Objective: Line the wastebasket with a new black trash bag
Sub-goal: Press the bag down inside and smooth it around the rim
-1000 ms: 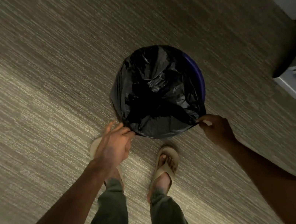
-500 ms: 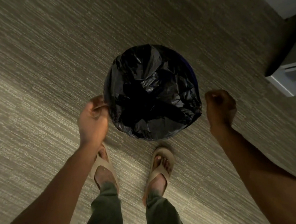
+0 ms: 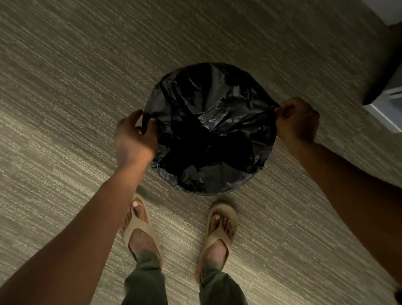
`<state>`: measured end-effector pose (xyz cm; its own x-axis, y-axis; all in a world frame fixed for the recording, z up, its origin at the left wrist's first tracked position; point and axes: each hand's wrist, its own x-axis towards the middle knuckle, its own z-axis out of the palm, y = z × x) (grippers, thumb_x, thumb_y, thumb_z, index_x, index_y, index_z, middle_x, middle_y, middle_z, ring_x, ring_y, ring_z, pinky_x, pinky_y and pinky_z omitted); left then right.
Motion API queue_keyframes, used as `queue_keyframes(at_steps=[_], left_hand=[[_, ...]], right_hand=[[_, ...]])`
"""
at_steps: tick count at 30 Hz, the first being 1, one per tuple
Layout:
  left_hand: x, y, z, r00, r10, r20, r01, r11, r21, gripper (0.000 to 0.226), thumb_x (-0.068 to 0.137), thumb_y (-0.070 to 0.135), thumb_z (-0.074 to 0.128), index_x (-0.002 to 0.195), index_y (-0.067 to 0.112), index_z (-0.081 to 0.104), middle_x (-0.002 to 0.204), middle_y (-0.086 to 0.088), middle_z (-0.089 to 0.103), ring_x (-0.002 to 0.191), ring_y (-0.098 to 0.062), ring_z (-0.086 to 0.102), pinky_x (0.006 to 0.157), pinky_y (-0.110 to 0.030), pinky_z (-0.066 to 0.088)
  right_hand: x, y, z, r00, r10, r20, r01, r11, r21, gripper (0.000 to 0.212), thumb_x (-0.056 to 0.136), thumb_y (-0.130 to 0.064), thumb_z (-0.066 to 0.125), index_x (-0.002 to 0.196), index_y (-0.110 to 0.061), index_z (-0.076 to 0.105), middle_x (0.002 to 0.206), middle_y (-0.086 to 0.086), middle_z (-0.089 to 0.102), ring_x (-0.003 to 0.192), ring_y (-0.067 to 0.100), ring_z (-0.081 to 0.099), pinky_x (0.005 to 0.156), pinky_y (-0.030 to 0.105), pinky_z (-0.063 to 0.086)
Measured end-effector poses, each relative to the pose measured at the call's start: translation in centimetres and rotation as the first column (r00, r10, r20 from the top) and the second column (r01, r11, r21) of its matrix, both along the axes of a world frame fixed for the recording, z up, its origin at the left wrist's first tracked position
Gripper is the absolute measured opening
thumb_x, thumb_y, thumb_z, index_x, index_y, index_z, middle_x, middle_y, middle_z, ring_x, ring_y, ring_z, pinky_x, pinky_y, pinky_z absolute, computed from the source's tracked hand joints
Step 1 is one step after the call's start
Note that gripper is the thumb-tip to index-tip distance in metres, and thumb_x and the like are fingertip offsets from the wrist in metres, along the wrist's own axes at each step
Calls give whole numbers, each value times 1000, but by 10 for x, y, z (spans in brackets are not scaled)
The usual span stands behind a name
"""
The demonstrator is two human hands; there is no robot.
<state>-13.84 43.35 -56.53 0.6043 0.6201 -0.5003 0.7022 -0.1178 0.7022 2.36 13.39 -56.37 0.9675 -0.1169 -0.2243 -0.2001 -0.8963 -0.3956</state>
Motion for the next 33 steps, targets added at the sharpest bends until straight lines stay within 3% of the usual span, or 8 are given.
queue_keyframes(at_steps=[9,13,17,23,26,28,30,33], left_hand=[[25,-3,19,823,-567,-48,523,720,456,62,105,45,41,159,16,35,161,-19,39,147,-41,36,115,-56,37],[51,-4,16,728,-679,-95,641,625,446,68,106,54,23,163,18,24,165,-13,34,149,-37,34,115,-56,35],[76,3,7,700,-694,-168,697,613,373,81,100,62,24,163,11,19,159,-19,39,140,-43,43,111,-56,41],[93,16,0,636,-741,-217,768,580,272,78,100,48,48,163,13,18,148,-22,46,130,-46,52,102,-52,50],[88,14,11,683,-705,-194,703,561,438,79,100,51,47,164,15,17,163,-24,30,147,-47,33,116,-57,36],[77,-1,26,655,-753,-60,612,482,626,69,100,45,50,158,10,35,156,-24,42,143,-44,39,116,-55,36],[60,-22,33,466,-885,6,623,333,708,46,98,31,54,138,8,60,130,-19,64,121,-41,56,103,-50,45],[35,-44,30,179,-947,-269,838,3,546,39,94,25,60,130,13,65,130,-10,66,129,-35,52,115,-46,36]], right_hand=[[23,21,-3,902,-295,-314,365,911,193,31,92,-11,55,112,-7,78,117,16,76,106,33,72,89,42,58],[5,43,19,989,72,128,-91,985,147,33,101,-25,49,117,-8,72,110,15,76,97,31,71,73,25,43],[-1,55,6,901,432,23,-433,900,42,48,110,-32,40,146,-2,52,139,23,63,125,37,62,97,36,47],[24,60,-6,927,343,-153,-343,939,30,48,112,-33,34,126,3,62,125,31,66,113,46,63,88,42,43],[28,60,0,919,394,-35,-395,917,-59,49,111,-35,38,132,3,60,131,28,63,123,42,58,97,42,42],[16,58,10,827,521,213,-500,854,-147,44,108,-35,46,134,-1,58,131,22,61,122,38,56,97,44,45],[-5,59,16,618,713,331,-697,692,-188,35,104,-31,51,125,-6,62,119,18,63,113,35,57,92,47,48],[-33,57,6,316,949,-13,-910,299,-287,44,96,-30,53,134,-8,59,138,20,56,136,39,47,111,56,37]])
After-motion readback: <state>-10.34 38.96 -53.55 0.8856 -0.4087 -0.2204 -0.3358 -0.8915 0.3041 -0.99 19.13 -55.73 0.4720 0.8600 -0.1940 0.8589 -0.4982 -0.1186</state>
